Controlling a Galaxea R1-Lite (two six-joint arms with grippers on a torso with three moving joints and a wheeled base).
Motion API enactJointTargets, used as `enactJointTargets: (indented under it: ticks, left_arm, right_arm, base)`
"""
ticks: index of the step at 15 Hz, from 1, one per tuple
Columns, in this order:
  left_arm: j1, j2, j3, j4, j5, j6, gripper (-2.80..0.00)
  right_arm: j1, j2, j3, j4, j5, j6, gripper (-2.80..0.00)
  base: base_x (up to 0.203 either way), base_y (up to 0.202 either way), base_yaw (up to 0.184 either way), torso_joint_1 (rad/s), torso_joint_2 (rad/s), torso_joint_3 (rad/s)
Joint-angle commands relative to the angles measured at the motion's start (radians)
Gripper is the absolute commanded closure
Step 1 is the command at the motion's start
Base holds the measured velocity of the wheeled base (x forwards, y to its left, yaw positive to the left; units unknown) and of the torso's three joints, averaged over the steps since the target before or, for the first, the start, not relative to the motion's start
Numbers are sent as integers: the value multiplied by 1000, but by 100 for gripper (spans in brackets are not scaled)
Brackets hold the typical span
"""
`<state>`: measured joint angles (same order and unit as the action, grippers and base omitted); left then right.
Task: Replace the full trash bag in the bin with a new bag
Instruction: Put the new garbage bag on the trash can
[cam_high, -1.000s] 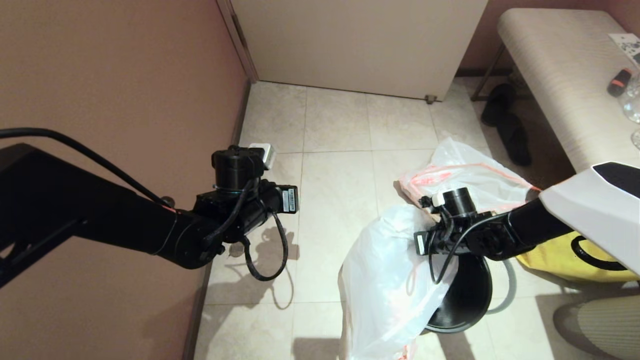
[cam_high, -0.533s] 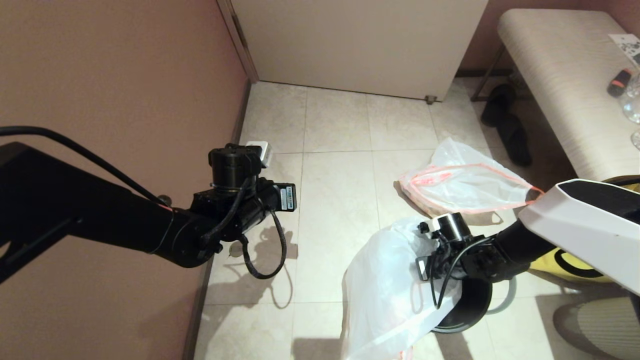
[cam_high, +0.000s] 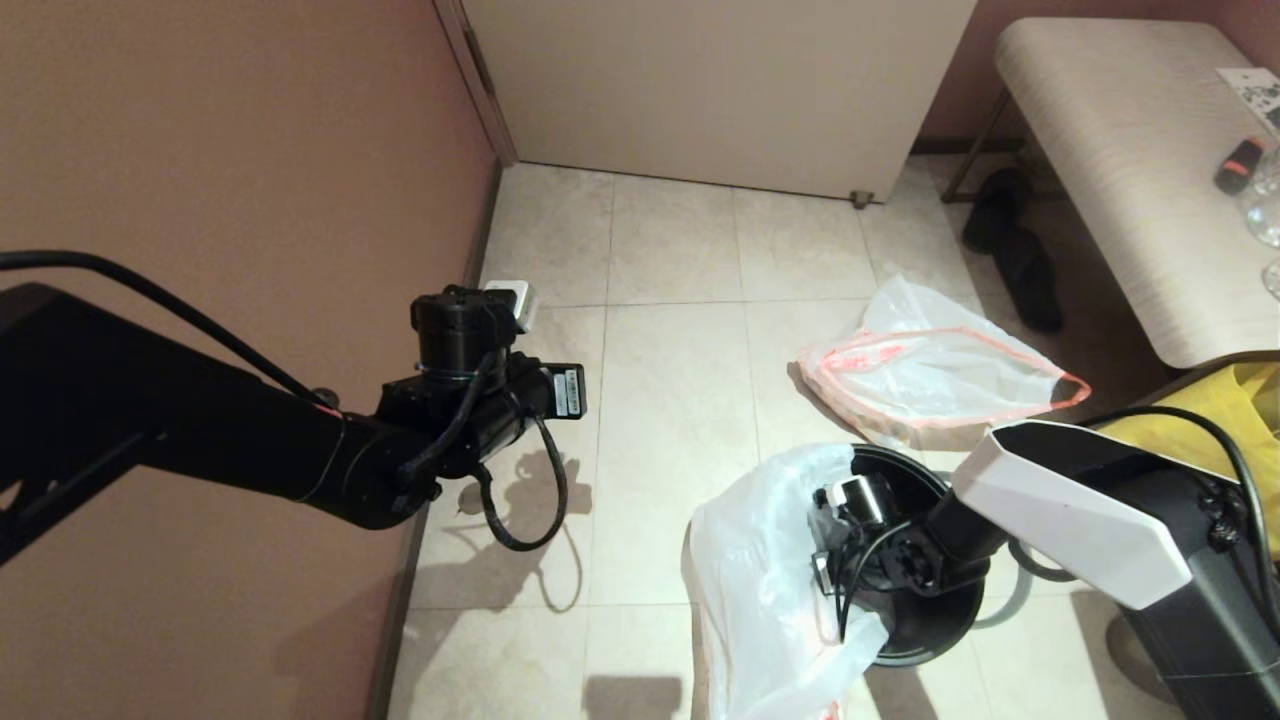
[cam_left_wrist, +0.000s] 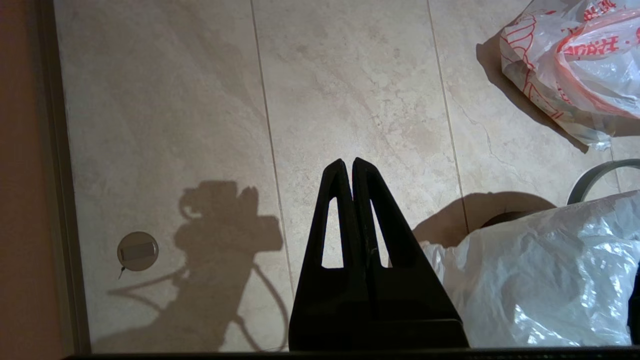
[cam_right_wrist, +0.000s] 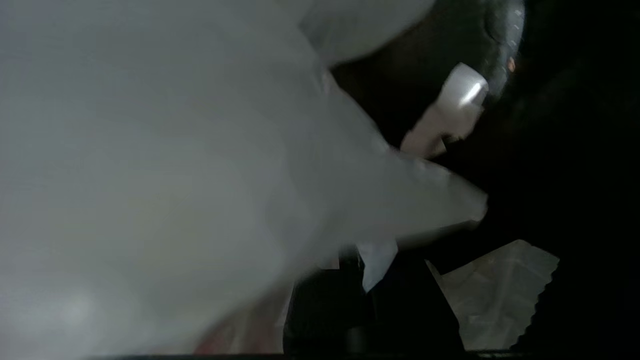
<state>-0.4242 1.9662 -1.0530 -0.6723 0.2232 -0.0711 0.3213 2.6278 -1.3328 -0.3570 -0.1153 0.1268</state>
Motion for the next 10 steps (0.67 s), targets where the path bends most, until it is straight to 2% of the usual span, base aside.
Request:
enactJointTargets:
  ticks: [1, 6, 10]
  left_arm:
    - [4, 4, -3, -4, 1, -2, 0]
    - [2, 19, -5, -4, 1, -1, 0]
    - [1, 21, -4, -4, 2, -1, 0]
  right_arm:
    - [-4, 94, -70, -1, -1, 0, 0]
    - [-36, 208, -276, 30, 2, -25, 0]
    - [-49, 214, -316, 106, 2, -26, 0]
  base:
    - [0, 0, 0, 0, 0, 0]
    - [0, 0, 0, 0, 0, 0]
    - [0, 0, 0, 0, 0, 0]
